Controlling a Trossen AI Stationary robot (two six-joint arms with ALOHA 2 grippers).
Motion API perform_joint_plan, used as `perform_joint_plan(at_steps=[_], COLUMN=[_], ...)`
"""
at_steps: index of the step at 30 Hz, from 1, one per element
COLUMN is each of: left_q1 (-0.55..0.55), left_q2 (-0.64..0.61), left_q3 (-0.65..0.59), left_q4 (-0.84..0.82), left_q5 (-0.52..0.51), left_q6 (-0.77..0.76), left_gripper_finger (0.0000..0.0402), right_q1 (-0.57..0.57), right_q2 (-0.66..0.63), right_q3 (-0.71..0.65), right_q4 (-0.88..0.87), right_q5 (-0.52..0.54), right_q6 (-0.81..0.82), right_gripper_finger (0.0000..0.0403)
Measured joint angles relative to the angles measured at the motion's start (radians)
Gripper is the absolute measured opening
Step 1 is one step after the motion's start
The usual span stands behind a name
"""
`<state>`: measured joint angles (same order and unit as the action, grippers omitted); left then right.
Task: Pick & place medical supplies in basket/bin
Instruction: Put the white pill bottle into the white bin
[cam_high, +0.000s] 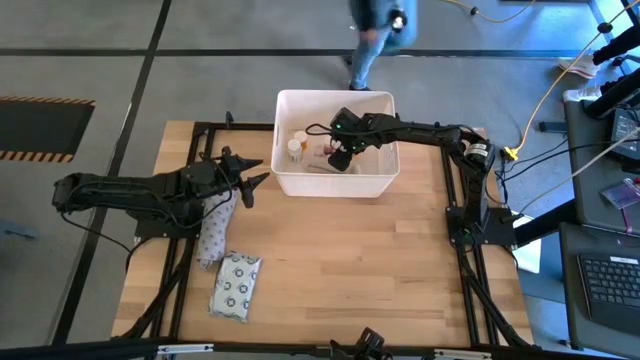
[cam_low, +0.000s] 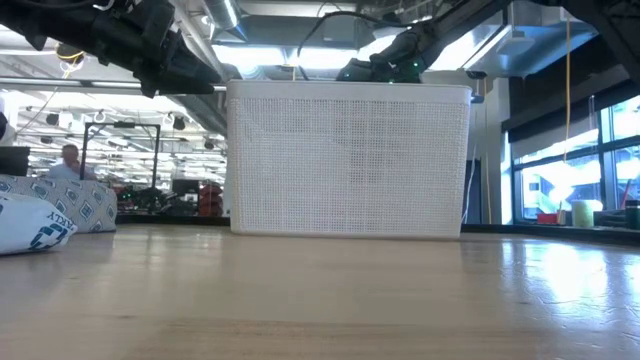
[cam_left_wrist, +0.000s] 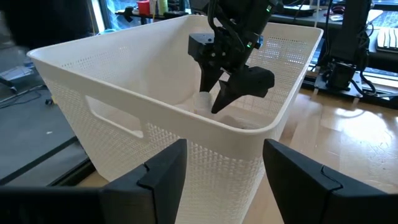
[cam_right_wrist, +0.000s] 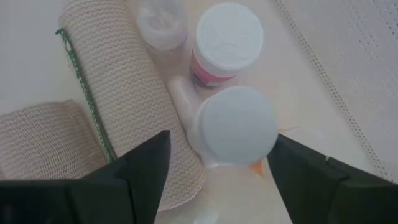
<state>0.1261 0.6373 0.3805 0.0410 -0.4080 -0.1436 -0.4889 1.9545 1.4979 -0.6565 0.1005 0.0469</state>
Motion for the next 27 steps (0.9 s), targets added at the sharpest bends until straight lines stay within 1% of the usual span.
perform_joint_plan(at_steps=[8, 14, 18, 21, 27], left_q1=[0.0, 0.0, 0.0, 0.0, 0.0], left_q2=[0.0, 0.0, 0.0, 0.0, 0.0], left_q3=[0.0, 0.0, 0.0, 0.0, 0.0], left_q4=[0.0, 0.0, 0.0, 0.0, 0.0], left_q5=[0.0, -0.001, -0.001, -0.002, -0.002], left_q6=[0.0, 0.0, 0.0, 0.0, 0.0], left_gripper_finger=[0.0204, 0.0204, 0.0204, 0.0205, 0.0205], right_q1=[0.0, 0.0, 0.0, 0.0, 0.0], right_q2=[0.0, 0.001, 0.001, 0.001, 0.001], right_q3=[0.0, 0.0, 0.004, 0.021, 0.106], right_q4=[0.003, 0.002, -0.002, -0.003, -0.045], right_q5=[0.0, -0.022, -0.024, -0.024, -0.024], right_q6=[0.003, 0.055, 0.028, 0.003, 0.023], right_gripper_finger=[0.0286, 0.0288, 0.0288, 0.0288, 0.0288])
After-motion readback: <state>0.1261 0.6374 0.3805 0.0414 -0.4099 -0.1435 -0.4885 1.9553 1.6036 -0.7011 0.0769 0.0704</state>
